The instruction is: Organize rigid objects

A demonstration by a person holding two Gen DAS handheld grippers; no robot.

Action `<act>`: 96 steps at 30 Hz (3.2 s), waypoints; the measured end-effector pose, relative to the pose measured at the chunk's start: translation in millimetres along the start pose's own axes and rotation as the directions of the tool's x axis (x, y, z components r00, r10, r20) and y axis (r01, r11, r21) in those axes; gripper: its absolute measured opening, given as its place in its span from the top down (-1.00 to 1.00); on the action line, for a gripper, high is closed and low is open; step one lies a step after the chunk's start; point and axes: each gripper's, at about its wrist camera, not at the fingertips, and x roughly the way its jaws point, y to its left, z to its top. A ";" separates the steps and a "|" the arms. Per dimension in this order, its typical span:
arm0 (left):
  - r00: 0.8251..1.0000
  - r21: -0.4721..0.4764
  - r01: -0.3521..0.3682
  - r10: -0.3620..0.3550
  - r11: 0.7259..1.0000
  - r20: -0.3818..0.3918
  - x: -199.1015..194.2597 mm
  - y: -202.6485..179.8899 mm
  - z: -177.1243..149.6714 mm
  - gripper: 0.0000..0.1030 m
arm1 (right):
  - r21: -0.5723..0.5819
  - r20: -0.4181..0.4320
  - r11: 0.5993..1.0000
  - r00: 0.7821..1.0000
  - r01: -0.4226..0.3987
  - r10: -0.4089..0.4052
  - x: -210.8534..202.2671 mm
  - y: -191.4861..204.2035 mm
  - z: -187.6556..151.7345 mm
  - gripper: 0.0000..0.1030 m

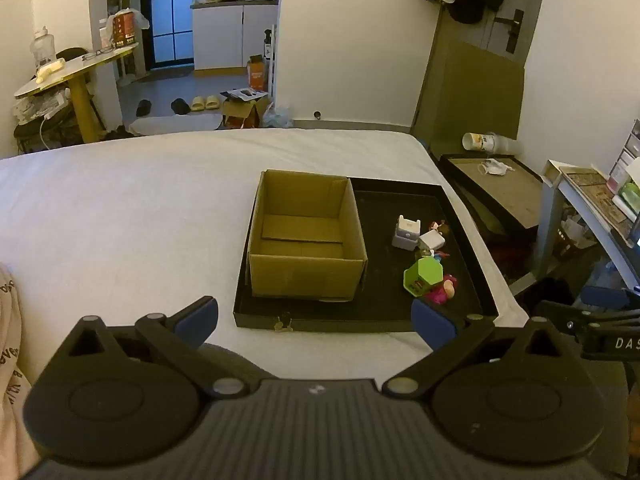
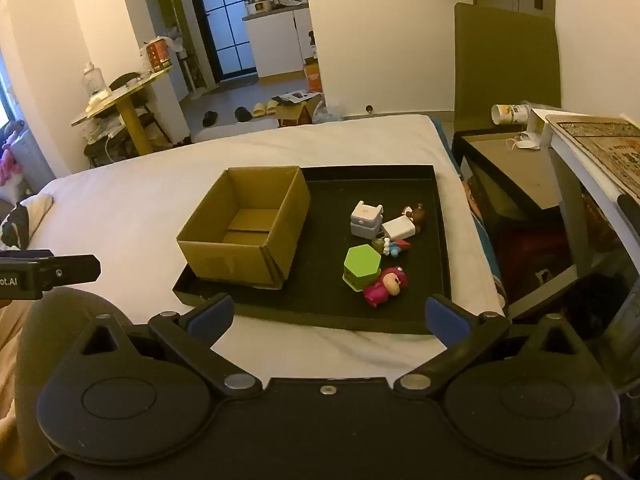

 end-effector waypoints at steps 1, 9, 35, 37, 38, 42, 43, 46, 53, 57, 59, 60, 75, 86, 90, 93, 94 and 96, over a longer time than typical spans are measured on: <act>1.000 0.001 -0.001 0.001 1.000 -0.001 0.2 0.0 0.1 -0.99 | 0.000 0.001 1.000 1.000 0.000 0.000 1.0 0.3 0.2 -1.00; 1.000 -0.012 0.007 -0.007 1.000 0.006 -3.9 3.6 2.8 -0.98 | 0.002 0.015 1.000 1.000 -0.006 0.006 -2.4 4.6 5.3 -1.00; 1.000 -0.015 -0.010 0.010 1.000 0.010 -5.6 4.6 -3.0 -0.99 | -0.014 0.023 1.000 1.000 0.000 0.000 -2.0 5.7 4.7 -1.00; 1.000 -0.018 -0.010 0.011 1.000 0.011 -5.8 5.5 -3.3 -0.99 | -0.014 0.024 1.000 1.000 0.001 -0.001 -1.4 6.4 2.9 -1.00; 1.000 -0.019 -0.010 0.011 1.000 0.010 -5.6 6.2 -3.7 -0.99 | -0.014 0.024 1.000 1.000 0.001 -0.001 -1.4 6.2 2.9 -1.00; 1.000 -0.021 -0.011 0.011 1.000 0.009 -6.4 8.4 -4.9 -0.99 | -0.012 0.027 1.000 1.000 -0.001 0.001 -1.2 6.0 2.6 -1.00; 1.000 -0.022 -0.009 0.009 1.000 0.008 -6.4 8.5 -5.1 -0.99 | -0.012 0.027 1.000 1.000 -0.002 0.002 -1.2 5.9 2.7 -1.00; 1.000 -0.028 -0.009 0.010 1.000 0.009 -6.9 10.1 -5.4 -0.99 | -0.010 0.028 1.000 1.000 -0.004 0.004 -1.3 5.8 2.8 -1.00; 1.000 -0.026 -0.014 0.015 1.000 0.009 -6.8 9.3 -4.7 -0.98 | -0.011 0.029 1.000 1.000 -0.008 0.008 -0.1 5.8 3.3 -1.00; 1.000 -0.033 -0.011 0.012 0.999 0.004 -6.8 11.5 -4.3 -0.99 | -0.012 0.026 1.000 1.000 -0.008 0.009 0.7 7.3 3.9 -1.00; 1.000 -0.032 -0.013 0.013 0.999 0.005 -7.1 12.2 -3.9 -0.99 | -0.011 0.028 1.000 1.000 -0.008 0.008 0.8 7.9 3.6 -1.00; 1.000 -0.030 -0.014 0.015 0.999 0.007 -7.4 12.8 -4.0 -0.99 | -0.011 0.029 1.000 1.000 -0.009 0.009 1.0 9.0 3.6 -1.00; 1.000 -0.037 -0.026 0.026 0.999 0.015 -10.5 15.7 -3.2 -0.98 | -0.012 0.041 1.000 0.999 -0.005 0.005 0.7 15.3 4.0 -1.00; 1.000 -0.035 -0.027 0.027 0.999 0.007 -10.0 17.6 -2.2 -0.99 | -0.003 0.035 1.000 0.999 -0.003 0.003 2.4 11.6 2.9 -1.00; 1.000 -0.038 -0.031 0.031 0.999 0.002 -6.7 18.6 -0.3 -0.99 | 0.001 0.033 1.000 0.999 -0.003 0.003 4.2 10.2 3.4 -1.00; 0.999 -0.041 -0.032 0.032 0.999 -0.004 -3.5 19.5 1.8 -0.99 | -0.006 0.029 1.000 1.000 -0.012 0.012 7.1 9.4 5.1 -1.00; 0.999 -0.041 -0.032 0.032 0.999 -0.005 -2.5 19.7 2.2 -0.99 | -0.010 0.028 1.000 1.000 -0.014 0.014 8.1 9.8 5.4 -1.00; 0.999 -0.042 -0.034 0.033 0.999 -0.010 0.1 19.8 3.9 -0.98 | -0.014 0.024 1.000 1.000 -0.012 0.012 10.5 10.2 6.9 -1.00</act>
